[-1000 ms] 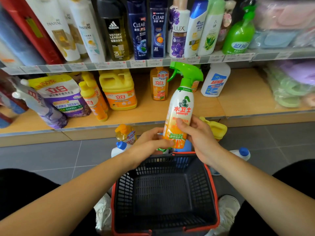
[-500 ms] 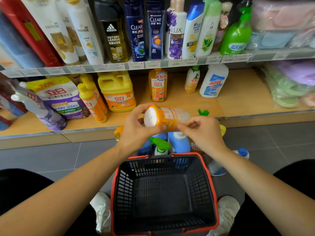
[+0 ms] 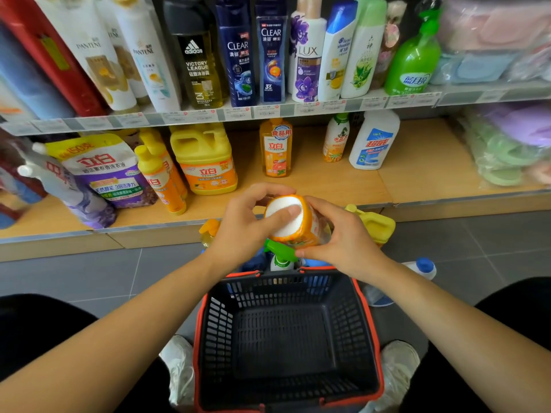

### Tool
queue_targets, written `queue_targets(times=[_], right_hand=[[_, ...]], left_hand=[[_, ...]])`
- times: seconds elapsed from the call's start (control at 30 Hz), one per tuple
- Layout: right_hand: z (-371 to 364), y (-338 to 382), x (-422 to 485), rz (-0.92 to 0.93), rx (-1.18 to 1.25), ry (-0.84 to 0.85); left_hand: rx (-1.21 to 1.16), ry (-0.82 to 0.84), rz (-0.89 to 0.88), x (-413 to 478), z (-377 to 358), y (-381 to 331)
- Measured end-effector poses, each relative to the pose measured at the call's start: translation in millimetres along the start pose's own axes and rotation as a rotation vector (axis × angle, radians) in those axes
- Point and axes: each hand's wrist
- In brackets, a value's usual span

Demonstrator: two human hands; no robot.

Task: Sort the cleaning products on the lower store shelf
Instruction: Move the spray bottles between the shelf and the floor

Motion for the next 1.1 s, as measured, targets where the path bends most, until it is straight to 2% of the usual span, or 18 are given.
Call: queue_targets(times=[0.2, 0.37, 0.5, 0.6, 0.67, 0.73, 0.8, 0.9, 1.03, 1.1], right_hand=[[0, -3, -1, 0.023, 0.021, 0.008], [0, -1, 2, 0.028, 0.135, -0.041], [2, -3, 2, 0.035, 0.141, -0.041], [2, -5, 1, 0.023, 0.139, -0.048], [2, -8, 1, 0.001, 0.159, -0.05], [2, -9, 2, -0.025, 0.185, -0.055], [3, -9, 4, -0.039, 0.213, -0.06], [7, -5, 8, -0.038, 0.217, -0.078], [14, -9, 14, -0.049, 0.228, -0.11], [18, -12, 17, -0.06, 0.287, -0.156]], left_hand=[[0.003, -0.031, -0.052, 2, 1, 6], [0.178, 0.097, -0.269, -7, 2, 10], [0.32, 0.097, -0.453, -11, 2, 10], [0.325, 0.059, -0.487, -12, 4, 10], [0.313, -0.047, -0.485, -14, 3, 10], [0.28, -0.176, -0.451, -12, 3, 11], [0.231, -0.233, -0.373, -8, 4, 15], [0.192, -0.109, -0.251, -6, -2, 27], [0.315, 0.055, -0.072, -12, -23, 60], [0.398, 0.21, 0.054, -11, -31, 76]])
Point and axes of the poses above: each hand's wrist, its own x-axis towards the middle knuckle, its own z-axis out of the back of the hand, y = z × x, and after that the axes turned 12 degrees about x, right-handed
